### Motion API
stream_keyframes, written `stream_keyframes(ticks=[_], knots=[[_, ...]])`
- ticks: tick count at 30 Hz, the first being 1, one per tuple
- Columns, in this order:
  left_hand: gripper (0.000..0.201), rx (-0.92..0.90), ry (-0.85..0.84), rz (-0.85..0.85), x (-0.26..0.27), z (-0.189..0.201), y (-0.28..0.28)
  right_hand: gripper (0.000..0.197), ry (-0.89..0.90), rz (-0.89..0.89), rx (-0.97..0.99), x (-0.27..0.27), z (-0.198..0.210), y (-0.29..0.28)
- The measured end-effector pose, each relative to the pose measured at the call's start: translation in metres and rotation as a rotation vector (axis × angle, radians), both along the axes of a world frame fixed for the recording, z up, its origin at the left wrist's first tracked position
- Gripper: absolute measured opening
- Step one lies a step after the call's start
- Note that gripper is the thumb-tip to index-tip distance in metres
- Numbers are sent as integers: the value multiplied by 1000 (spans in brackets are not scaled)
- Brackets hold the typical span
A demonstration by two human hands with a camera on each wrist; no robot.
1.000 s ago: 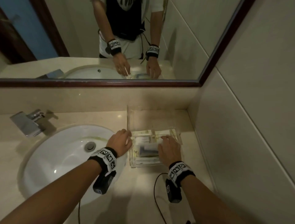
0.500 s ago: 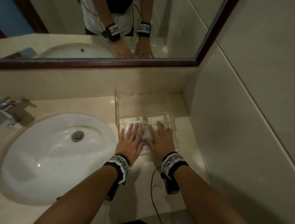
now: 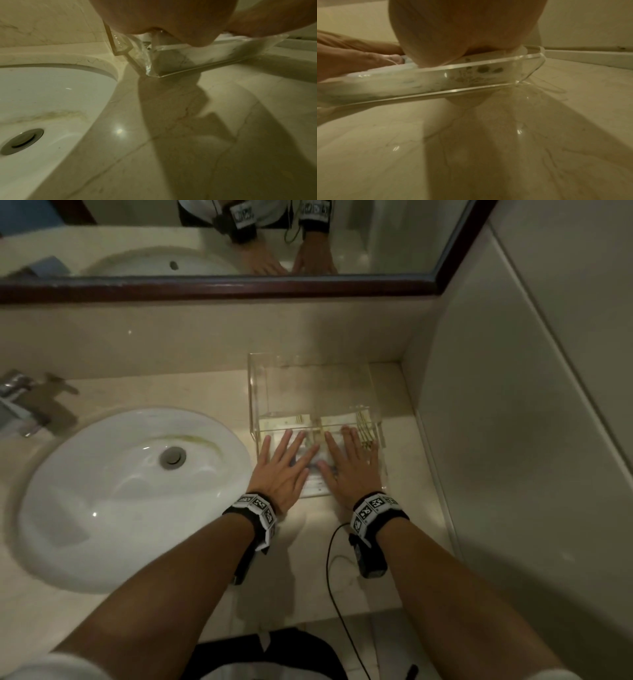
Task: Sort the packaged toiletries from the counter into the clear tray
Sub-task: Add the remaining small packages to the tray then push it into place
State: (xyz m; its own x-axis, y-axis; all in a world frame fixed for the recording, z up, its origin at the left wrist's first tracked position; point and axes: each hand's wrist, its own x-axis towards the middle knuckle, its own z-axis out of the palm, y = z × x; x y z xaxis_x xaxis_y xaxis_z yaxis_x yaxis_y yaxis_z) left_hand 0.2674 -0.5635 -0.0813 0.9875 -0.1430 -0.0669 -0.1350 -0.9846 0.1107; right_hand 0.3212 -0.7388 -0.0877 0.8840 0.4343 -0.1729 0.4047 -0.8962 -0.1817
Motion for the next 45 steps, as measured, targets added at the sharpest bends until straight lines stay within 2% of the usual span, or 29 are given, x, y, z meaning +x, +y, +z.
stream_keyframes(ticks=[11, 15, 19, 24, 31, 40, 45], knots=[[68, 40, 13, -81, -5, -2, 2, 73, -44, 4, 32, -1, -3, -14], [81, 34, 1, -107, -13, -1, 4, 87, -100, 140, 2, -8, -5, -35], [82, 85, -24, -142, -15, -4, 7, 98, -104, 296, -53, -3, -11, -50], [80, 101, -40, -142, -16, -7, 5, 87, -99, 338, -111, 10, -13, -58], [80, 104, -29, -143, -12, -5, 7, 96, -89, 343, -85, 17, -8, -57], [78, 101, -39, -111, -15, -7, 9, 87, -82, 333, -93, 13, -7, -54], [72, 80, -57, -70, -7, -6, 12, 76, -66, 262, -36, 17, -2, -46]])
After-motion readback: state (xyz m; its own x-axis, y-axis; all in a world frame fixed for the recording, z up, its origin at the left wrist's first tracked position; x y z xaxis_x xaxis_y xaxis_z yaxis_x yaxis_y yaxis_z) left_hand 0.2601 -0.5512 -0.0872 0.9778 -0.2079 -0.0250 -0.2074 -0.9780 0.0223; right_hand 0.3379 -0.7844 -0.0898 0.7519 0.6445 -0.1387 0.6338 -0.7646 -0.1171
